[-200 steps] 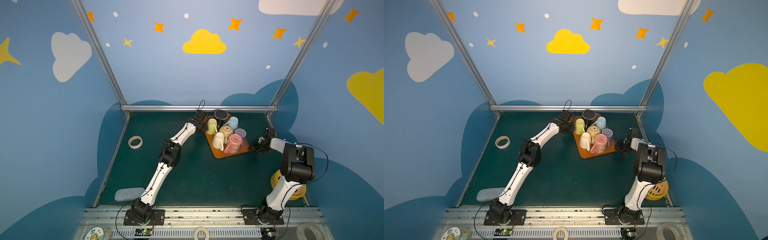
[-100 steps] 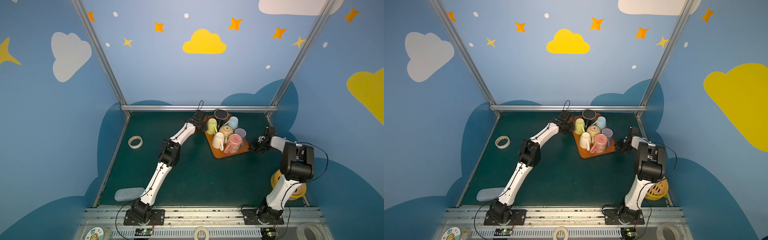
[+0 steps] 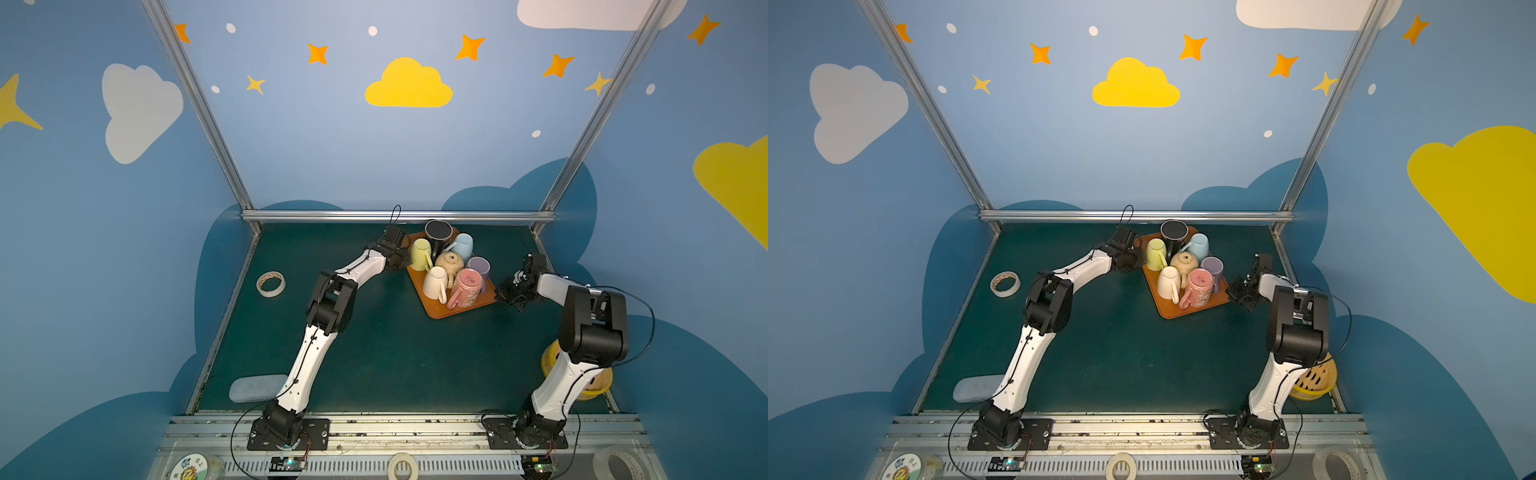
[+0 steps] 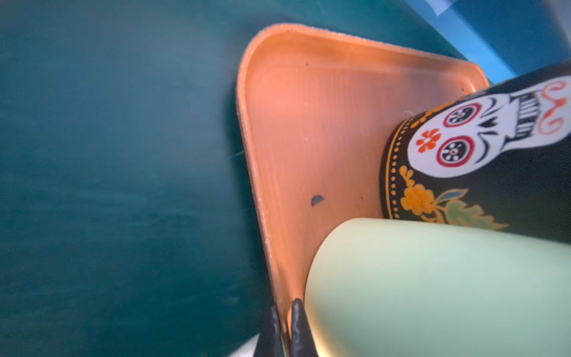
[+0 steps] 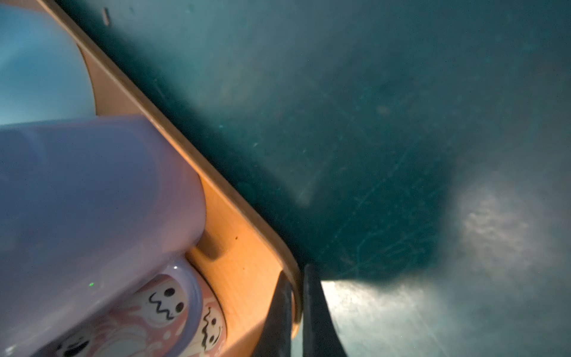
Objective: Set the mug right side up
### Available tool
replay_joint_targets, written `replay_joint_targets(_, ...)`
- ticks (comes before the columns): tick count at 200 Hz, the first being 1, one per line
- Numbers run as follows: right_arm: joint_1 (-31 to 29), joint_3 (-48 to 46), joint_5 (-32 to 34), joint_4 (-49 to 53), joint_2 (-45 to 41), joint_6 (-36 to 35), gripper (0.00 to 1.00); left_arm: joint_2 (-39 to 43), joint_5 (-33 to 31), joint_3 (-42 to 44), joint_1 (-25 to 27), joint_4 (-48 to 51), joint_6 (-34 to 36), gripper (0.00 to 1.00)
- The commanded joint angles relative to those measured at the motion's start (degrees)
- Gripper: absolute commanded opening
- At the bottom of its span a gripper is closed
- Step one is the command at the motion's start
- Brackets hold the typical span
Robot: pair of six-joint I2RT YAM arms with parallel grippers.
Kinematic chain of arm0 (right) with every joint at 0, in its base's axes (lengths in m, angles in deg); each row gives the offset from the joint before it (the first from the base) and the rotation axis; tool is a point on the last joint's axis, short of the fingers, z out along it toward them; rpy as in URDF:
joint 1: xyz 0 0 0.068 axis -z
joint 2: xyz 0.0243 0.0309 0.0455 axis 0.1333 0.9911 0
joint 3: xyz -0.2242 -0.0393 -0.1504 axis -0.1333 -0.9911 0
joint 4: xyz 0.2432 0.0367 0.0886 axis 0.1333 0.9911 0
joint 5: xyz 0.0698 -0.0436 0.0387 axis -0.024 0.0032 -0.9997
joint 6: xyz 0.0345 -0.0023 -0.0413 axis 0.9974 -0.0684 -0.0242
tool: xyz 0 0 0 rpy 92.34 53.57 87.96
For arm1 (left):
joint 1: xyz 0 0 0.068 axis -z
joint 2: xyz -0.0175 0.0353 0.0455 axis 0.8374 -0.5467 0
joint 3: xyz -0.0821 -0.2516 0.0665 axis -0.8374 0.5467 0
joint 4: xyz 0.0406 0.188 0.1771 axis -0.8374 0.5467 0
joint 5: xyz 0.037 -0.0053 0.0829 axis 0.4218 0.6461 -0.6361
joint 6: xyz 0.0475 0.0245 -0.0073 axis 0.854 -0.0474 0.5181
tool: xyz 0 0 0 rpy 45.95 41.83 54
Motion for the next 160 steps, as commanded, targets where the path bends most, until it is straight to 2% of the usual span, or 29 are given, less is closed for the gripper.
replay_joint_targets(1, -4.6, -3.8, -4.6, 0.8, 0.6, 0.9, 0.00, 2.6, 2.4, 6.3, 0.0, 6.7, 3.7, 0.04)
replay_joint_targets(49, -7.0, -5.2, -6.4, 3.0, -2.3, -0.6, 0.00, 10.0, 1.4, 19.3, -0.8, 1.7, 2.7, 0.04)
replay_joint_targets(160, -15.6, -14.9, -5.6, 4.1, -12.7, -1.0, 0.00, 31.7, -1.7, 56.7, -1.6, -12.4, -1.6, 0.04)
